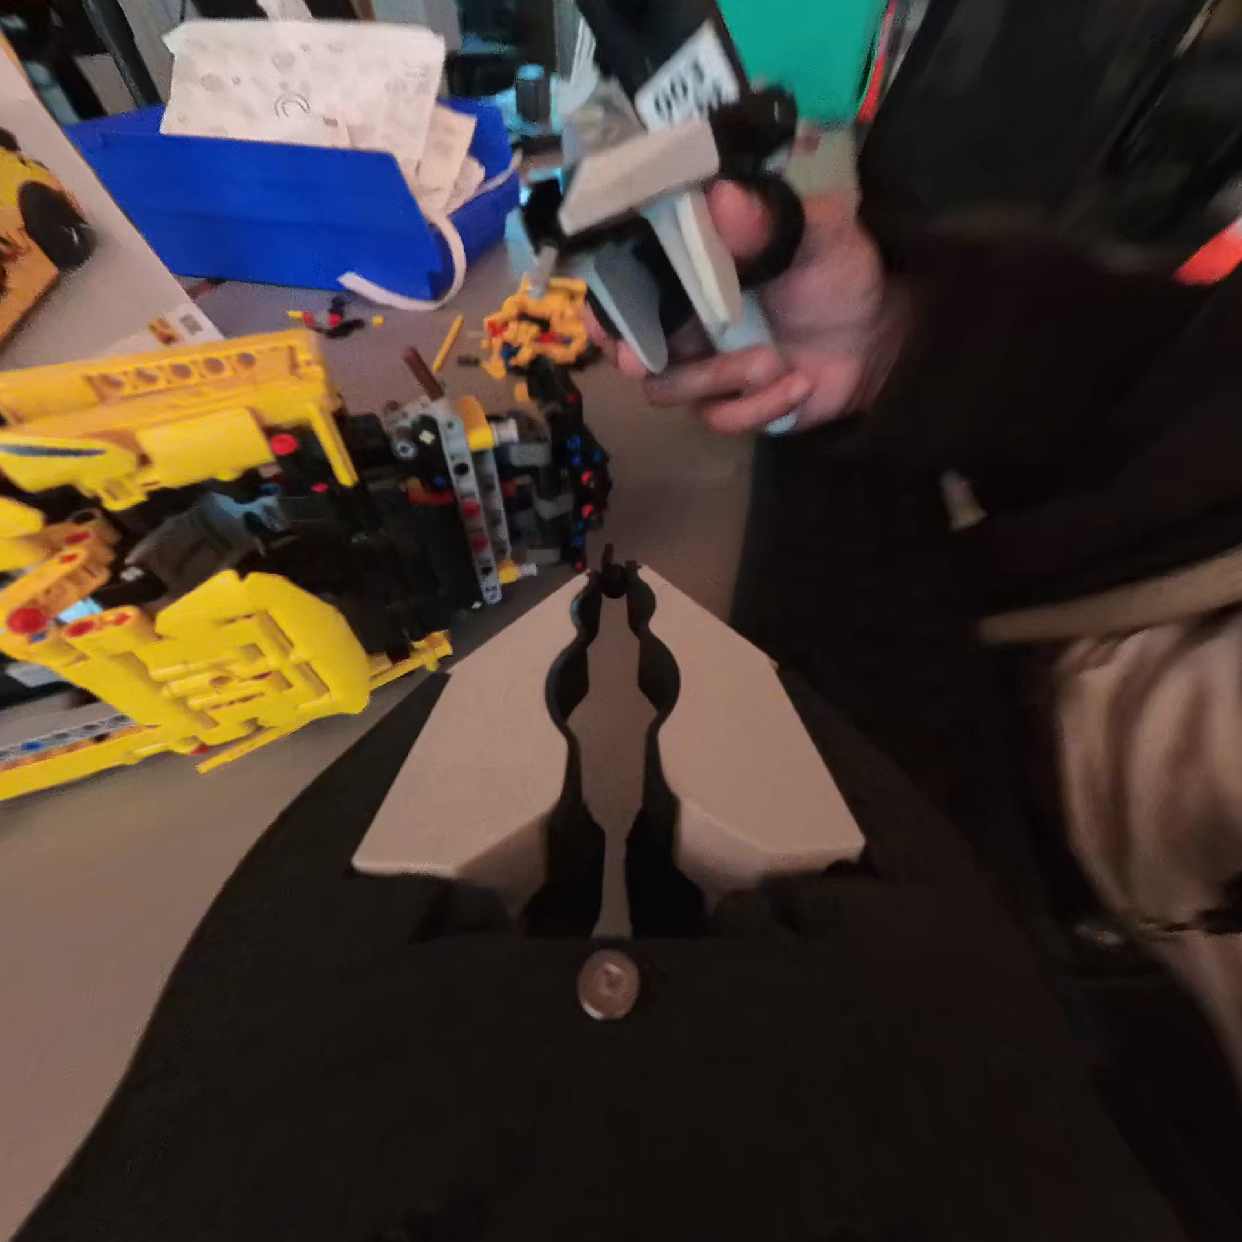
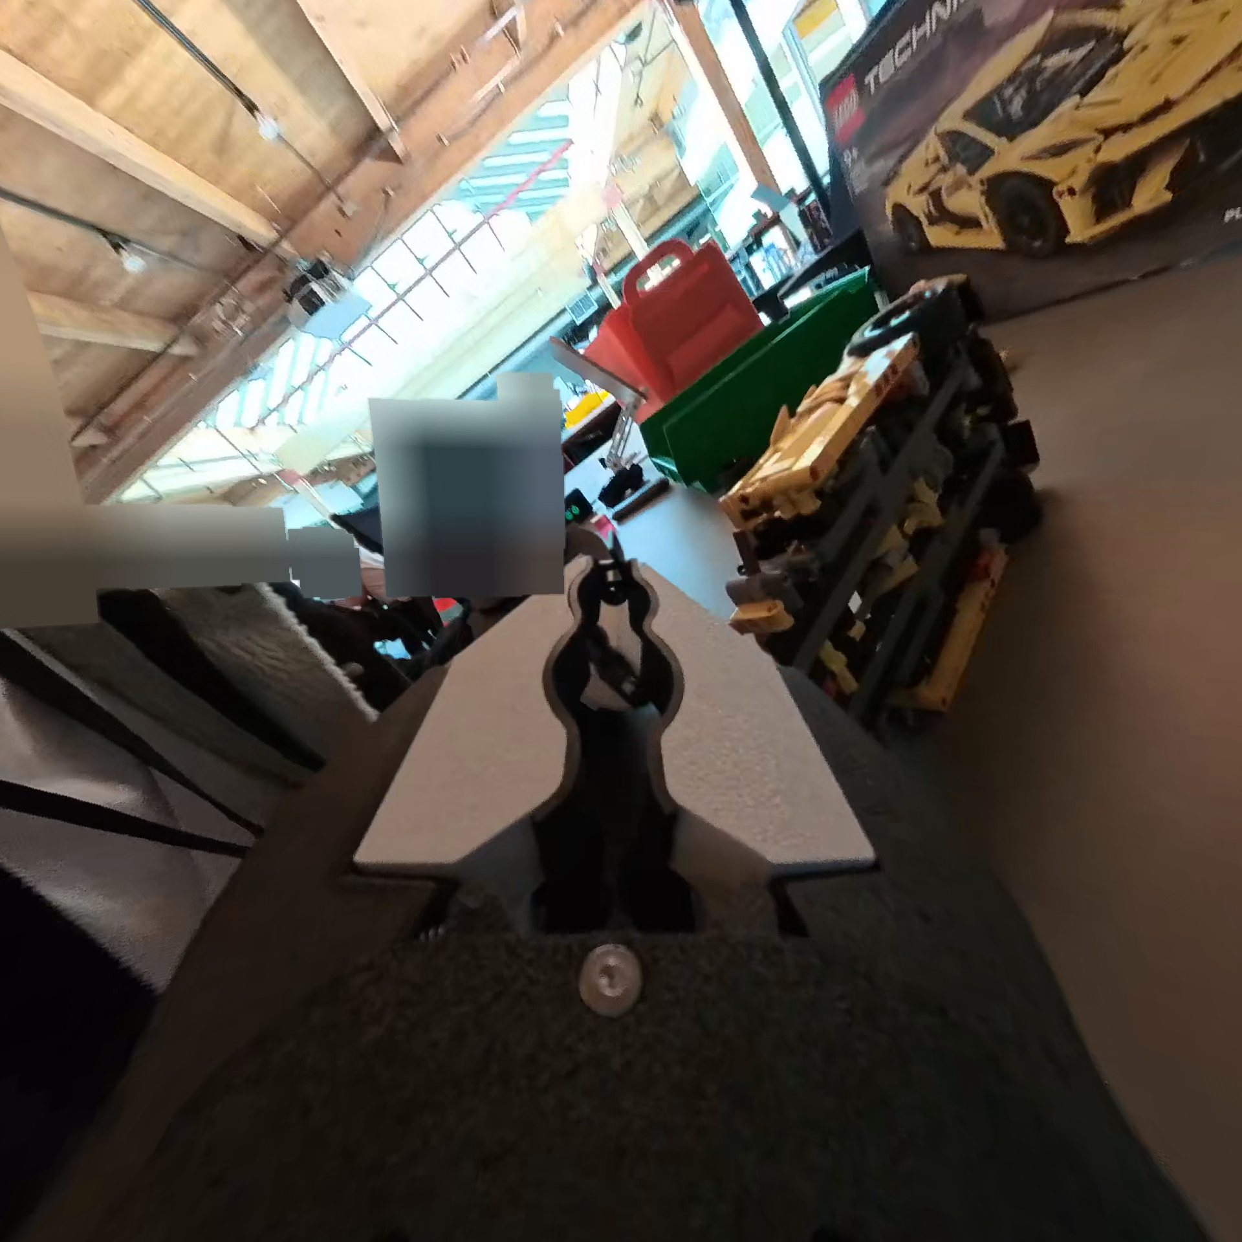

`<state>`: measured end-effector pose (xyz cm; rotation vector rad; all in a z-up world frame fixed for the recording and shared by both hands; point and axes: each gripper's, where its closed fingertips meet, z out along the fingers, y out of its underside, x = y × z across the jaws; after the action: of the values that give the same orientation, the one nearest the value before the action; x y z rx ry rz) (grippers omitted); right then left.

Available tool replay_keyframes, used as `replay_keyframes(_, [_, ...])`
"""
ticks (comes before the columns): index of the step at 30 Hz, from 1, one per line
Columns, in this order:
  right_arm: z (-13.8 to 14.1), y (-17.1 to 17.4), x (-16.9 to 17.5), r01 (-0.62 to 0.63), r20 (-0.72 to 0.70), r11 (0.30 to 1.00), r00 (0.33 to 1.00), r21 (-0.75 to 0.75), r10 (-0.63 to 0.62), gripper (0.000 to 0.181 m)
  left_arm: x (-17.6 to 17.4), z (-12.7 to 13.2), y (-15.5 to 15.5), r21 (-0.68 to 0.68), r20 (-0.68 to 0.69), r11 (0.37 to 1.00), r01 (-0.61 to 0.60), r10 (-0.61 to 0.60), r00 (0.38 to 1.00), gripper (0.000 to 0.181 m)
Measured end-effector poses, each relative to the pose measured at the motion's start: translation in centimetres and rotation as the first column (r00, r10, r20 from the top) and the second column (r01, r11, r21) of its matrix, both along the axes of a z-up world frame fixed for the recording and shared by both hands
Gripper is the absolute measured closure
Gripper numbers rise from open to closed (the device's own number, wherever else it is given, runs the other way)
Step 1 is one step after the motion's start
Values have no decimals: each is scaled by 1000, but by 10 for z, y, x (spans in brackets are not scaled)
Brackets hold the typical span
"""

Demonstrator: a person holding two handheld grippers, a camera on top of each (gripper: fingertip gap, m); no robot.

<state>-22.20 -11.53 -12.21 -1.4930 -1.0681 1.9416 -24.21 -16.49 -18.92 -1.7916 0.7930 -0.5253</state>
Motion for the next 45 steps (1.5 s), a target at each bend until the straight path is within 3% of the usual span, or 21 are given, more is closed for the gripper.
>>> replay_keyframes(4, [-9, -9, -8, 10, 46, 995, 999, 94, -14, 175, -10, -48, 10, -15, -350, 997, -80, 70, 934, 175])
replay_keyframes(7, [-12, -9, -10, 13, 58, 995, 998, 101, -18, 174, -9, -55, 10, -10, -410, 997, -74, 63, 910, 175])
replay_keyframes(10, [-12, -8, -9, 15, 57, 995, 998, 94, -20, 174, -10, -56, 11, -31, -384, 996, -82, 64, 921, 175])
replay_keyframes(14, [-19, -12, -13, 9, 95, 991, 995, 136, -23, 175, -13, -41, 13, -50, -252, 993, -103, 87, 964, 165])
replay_keyframes(18, [-24, -20, -17, -5, 125, 984, 992, 181, -18, 174, -11, 4, 12, -27, 61, 996, -82, 83, 995, 167])
replay_keyframes(21, [-21, -29, -21, -34, 111, 985, 994, 170, 15, 175, -11, 41, 3, -64, 382, 998, 20, 6, 924, 167])
replay_keyframes(23, [-17, -36, -23, -59, 92, 988, 995, 146, 46, 175, -12, 51, -2, -95, 489, 992, 78, -22, 872, 163])
replay_keyframes(30, [-14, -57, -29, -134, 73, 984, 989, 119, 126, 174, -2, 49, -9, -78, 456, 990, 119, -71, 887, 165])
replay_keyframes(32, [-15, -56, -30, -130, 78, 984, 990, 124, 121, 175, -3, 49, -9, -70, 442, 991, 112, -70, 894, 176])
replay_keyframes(41, [-6, -63, -24, -213, 27, 976, 977, 36, 212, 174, 0, 58, -18, -65, 516, 981, 184, -125, 848, 178])
replay_keyframes(42, [3, -54, -20, -190, -33, 982, 981, -4, 190, 174, -4, 58, -17, -71, 523, 982, 175, -112, 845, 177])
replay_keyframes(43, [28, -29, -4, -155, -191, 979, 973, -134, 128, 174, -14, 59, -16, -79, 552, 985, 155, -86, 829, 178])
replay_keyframes(44, [37, 3, 13, -114, -262, 962, 964, -246, 48, 175, -26, 64, -14, -83, 602, 987, 136, -59, 796, 178])
replay_keyframes(45, [31, 26, 25, -34, -234, 966, 972, -255, -28, 174, -36, 70, -14, -77, 648, 989, 130, -49, 760, 178])
